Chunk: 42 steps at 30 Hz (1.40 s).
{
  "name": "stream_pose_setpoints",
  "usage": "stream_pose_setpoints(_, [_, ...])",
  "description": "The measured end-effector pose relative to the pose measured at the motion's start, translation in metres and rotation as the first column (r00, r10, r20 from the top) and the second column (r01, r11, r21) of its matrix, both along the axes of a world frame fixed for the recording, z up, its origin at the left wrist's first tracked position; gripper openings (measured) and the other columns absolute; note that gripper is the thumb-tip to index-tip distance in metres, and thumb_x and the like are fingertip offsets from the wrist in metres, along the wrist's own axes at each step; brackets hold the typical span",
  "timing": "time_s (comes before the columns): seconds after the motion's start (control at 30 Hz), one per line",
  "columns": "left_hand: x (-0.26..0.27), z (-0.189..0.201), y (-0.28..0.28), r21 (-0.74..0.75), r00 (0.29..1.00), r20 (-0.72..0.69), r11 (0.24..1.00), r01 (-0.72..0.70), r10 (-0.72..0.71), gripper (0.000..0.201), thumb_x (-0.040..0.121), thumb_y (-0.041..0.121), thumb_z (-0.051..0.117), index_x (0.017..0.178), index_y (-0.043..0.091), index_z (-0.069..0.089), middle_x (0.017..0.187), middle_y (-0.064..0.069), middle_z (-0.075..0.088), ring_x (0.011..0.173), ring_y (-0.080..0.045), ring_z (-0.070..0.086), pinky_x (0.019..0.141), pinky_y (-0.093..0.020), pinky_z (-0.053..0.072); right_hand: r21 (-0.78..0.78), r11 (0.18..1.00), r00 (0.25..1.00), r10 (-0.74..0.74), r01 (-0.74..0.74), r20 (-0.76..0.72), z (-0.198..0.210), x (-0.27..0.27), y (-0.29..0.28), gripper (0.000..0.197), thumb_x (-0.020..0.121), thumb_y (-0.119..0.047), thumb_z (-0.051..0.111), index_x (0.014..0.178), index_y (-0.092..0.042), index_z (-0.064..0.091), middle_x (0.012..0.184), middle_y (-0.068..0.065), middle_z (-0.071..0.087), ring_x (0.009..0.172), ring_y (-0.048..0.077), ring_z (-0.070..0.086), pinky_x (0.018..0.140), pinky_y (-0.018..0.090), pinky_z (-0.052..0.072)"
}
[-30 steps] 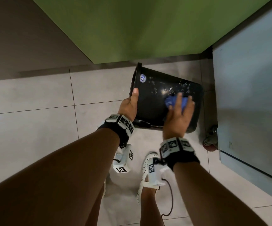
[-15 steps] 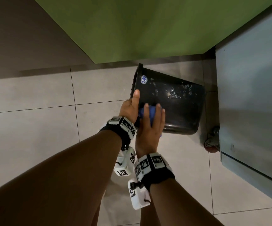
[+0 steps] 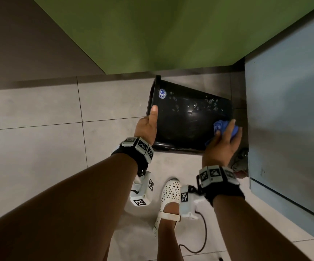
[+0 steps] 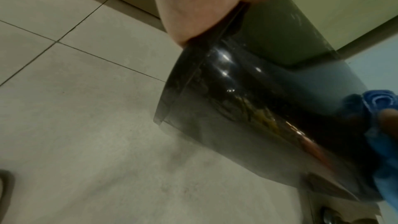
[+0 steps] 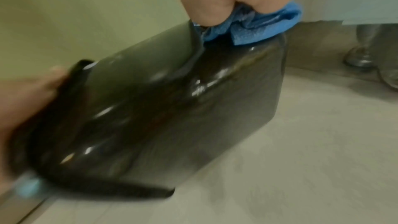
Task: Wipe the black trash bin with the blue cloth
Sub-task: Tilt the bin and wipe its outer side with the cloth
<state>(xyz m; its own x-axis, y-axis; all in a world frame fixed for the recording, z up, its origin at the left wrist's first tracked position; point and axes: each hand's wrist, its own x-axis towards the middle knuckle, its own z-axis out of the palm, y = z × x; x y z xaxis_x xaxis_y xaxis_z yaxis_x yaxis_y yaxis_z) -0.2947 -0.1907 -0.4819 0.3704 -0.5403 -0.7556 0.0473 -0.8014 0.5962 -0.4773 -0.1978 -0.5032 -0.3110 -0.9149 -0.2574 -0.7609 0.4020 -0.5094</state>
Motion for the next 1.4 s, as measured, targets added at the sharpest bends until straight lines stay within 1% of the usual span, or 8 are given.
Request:
stream_pose_setpoints(0.13, [0.001, 0.0, -0.004, -0.031, 1.0, 0.022, 1.0, 0.002, -0.001, 0.048, 0.096, 0.05, 0.027, 0.063, 0.021, 0.047, 0.064, 0.008, 0.047, 0.06, -0.001, 0.043, 0.053, -0.01, 0.035, -0.073, 0.967, 0.97, 0.241, -0.243, -0.043, 0.003, 0.04, 0.044, 0.05, 0.092, -0.026, 0.035, 0.141, -0.023, 0.028, 0.15, 0.019, 0.018, 0.139, 0.038, 0.014, 0.11, 0.055, 0.023])
stream_pose_setpoints(0.3, [0.0, 0.0, 0.0, -0.073, 0.995, -0.053, 0.994, -0.087, 0.083, 0.048, 0.097, 0.043, 0.033, 0.08, 0.009, 0.064, 0.071, 0.002, 0.06, 0.065, -0.005, 0.055, 0.048, 0.001, 0.041, -0.155, 0.797, 0.811, 0.582, -0.584, -0.064, 0.002, 0.093, 0.038, 0.059, 0.083, -0.024, 0.059, 0.137, -0.018, 0.035, 0.147, 0.016, 0.026, 0.136, 0.036, 0.02, 0.108, 0.048, 0.022])
stream_pose_setpoints(0.5, [0.001, 0.001, -0.002, -0.108, 0.998, 0.051, 0.994, -0.03, 0.036, 0.058, 0.098, 0.041, 0.03, 0.088, -0.003, 0.066, 0.082, -0.016, 0.064, 0.076, -0.025, 0.057, 0.069, -0.027, 0.046, -0.091, 0.85, 0.853, 0.522, -0.519, 0.0, 0.016, 0.123, -0.044, 0.049, 0.091, -0.028, 0.033, 0.138, -0.016, 0.038, 0.148, 0.02, 0.027, 0.136, 0.038, 0.024, 0.111, 0.049, 0.026])
stream_pose_setpoints(0.77, [0.001, 0.004, -0.004, -0.096, 0.997, 0.024, 0.993, -0.065, 0.067, 0.056, 0.098, 0.039, 0.031, 0.095, -0.005, 0.066, 0.087, -0.015, 0.063, 0.081, -0.022, 0.056, 0.07, -0.021, 0.042, -0.094, 0.823, 0.826, 0.563, -0.561, -0.004, 0.012, 0.112, -0.034, 0.053, 0.089, -0.03, 0.036, 0.14, -0.018, 0.034, 0.148, 0.02, 0.025, 0.136, 0.038, 0.023, 0.111, 0.052, 0.025])
stream_pose_setpoints(1.0, [-0.001, 0.001, 0.006, -0.071, 0.997, -0.043, 0.995, -0.067, 0.064, 0.049, 0.097, 0.046, 0.029, 0.091, 0.009, 0.061, 0.07, 0.006, 0.058, 0.066, -0.002, 0.055, 0.045, 0.001, 0.041, -0.115, 0.811, 0.816, 0.553, -0.574, -0.17, -0.006, 0.075, 0.051, 0.075, 0.077, -0.021, 0.073, 0.138, -0.021, 0.029, 0.146, 0.012, 0.017, 0.135, 0.034, 0.017, 0.106, 0.05, 0.018])
stream_pose_setpoints(1.2, [-0.001, 0.004, 0.001, -0.133, 0.995, -0.007, 0.986, -0.097, 0.097, 0.054, 0.098, 0.04, 0.031, 0.101, 0.0, 0.066, 0.09, -0.008, 0.062, 0.086, -0.018, 0.057, 0.071, -0.021, 0.043, -0.123, 0.856, 0.864, 0.497, -0.503, -0.079, 0.006, 0.105, -0.008, 0.053, 0.092, -0.038, 0.025, 0.14, -0.018, 0.034, 0.148, 0.021, 0.028, 0.137, 0.039, 0.023, 0.109, 0.047, 0.019])
stream_pose_setpoints(1.33, [0.0, 0.005, -0.003, -0.124, 0.997, -0.052, 0.991, -0.055, 0.049, 0.053, 0.097, 0.044, 0.029, 0.107, 0.006, 0.065, 0.092, -0.005, 0.063, 0.084, -0.015, 0.058, 0.069, -0.018, 0.045, -0.174, 0.838, 0.856, 0.509, -0.517, -0.091, -0.003, 0.107, -0.029, 0.049, 0.091, -0.032, 0.042, 0.137, -0.016, 0.041, 0.145, 0.024, 0.032, 0.135, 0.043, 0.026, 0.107, 0.052, 0.022])
stream_pose_setpoints(1.4, [0.005, 0.003, -0.006, -0.093, 0.992, -0.125, 0.995, -0.045, 0.033, 0.054, 0.095, 0.051, 0.031, 0.113, 0.012, 0.062, 0.105, -0.004, 0.065, 0.094, -0.016, 0.06, 0.085, -0.024, 0.048, -0.168, 0.842, 0.858, 0.501, -0.514, -0.115, -0.005, 0.106, -0.026, 0.051, 0.088, -0.025, 0.058, 0.136, -0.018, 0.042, 0.145, 0.022, 0.033, 0.134, 0.042, 0.027, 0.105, 0.051, 0.022])
